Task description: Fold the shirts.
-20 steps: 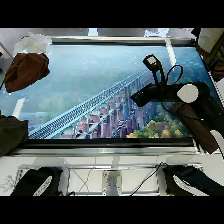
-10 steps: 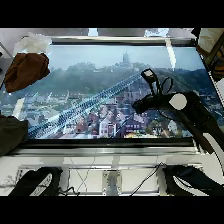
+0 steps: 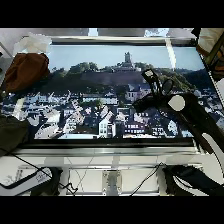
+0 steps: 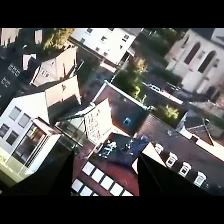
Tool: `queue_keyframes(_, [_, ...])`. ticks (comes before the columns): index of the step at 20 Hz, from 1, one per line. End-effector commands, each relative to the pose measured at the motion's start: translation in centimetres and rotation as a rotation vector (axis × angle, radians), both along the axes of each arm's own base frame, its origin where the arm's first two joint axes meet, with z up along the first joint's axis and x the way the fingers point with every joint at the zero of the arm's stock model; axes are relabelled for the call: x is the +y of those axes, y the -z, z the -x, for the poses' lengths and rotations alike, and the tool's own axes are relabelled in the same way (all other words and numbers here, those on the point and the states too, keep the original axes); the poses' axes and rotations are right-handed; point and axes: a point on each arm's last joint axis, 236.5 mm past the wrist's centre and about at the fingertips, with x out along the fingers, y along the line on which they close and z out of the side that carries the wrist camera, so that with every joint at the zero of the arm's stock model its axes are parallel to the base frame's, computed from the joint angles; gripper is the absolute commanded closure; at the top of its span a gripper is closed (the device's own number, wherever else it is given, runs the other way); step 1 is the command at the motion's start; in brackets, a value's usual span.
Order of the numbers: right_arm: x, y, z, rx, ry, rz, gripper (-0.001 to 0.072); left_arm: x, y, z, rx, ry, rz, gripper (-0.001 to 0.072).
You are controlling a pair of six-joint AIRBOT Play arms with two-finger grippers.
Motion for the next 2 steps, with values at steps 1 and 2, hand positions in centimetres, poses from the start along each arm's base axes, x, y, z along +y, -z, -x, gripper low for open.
queue_keyframes(1, [0.06,-0.49,-0.77,-0.025,0.031,-0.023,0.0269,1.53,4.39,1.38,0.104,-0.076,0.101,0.0116])
queue_keyframes(2, [0.05,-0.53,-0.83,-0.021,0.045,-0.031,0.0268,2.20,5.16,1.94,0.138,-0.092,0.102,0.0116])
